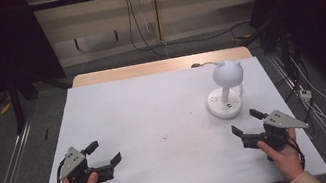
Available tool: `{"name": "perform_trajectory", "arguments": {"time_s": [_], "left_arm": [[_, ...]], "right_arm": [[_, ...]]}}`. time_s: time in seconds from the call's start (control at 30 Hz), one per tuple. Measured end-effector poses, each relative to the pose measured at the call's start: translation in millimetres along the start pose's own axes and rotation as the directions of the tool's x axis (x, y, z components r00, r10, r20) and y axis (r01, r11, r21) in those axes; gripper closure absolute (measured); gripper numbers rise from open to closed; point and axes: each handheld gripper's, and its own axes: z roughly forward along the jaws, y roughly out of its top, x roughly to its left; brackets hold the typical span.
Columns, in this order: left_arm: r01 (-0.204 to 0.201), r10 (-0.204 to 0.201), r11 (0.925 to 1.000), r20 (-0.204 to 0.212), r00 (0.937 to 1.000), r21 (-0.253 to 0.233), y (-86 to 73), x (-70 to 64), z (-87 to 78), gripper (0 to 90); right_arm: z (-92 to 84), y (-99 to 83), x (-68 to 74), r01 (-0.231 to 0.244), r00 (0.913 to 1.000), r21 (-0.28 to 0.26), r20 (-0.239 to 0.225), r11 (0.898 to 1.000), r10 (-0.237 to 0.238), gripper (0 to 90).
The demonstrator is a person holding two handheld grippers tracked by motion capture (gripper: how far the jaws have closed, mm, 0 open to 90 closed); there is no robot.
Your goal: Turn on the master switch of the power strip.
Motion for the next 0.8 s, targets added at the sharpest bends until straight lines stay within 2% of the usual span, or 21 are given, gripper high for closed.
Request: {"name": "perform_trajectory", "arguments": {"time_s": [0.47, 0.8], "left_arm": [[-0.005, 0.005, 1.0, 0.0, 1.0, 0.0, -0.2, -1.4, -1.7, 4.2], [-0.009, 0.009, 1.0, 0.001, 1.0, 0.005, 0.3, -1.4, -0.4, 4.2]], "right_arm": [[8.7, 5.2, -8.6, 0.001, 0.9999, 0.013, 0.01, 1.0, -0.001, 16.8], [12.2, 6.7, -14.4, 0.001, 0.9998, 0.02, 0.021, 1.0, -0.001, 17.5]]}}
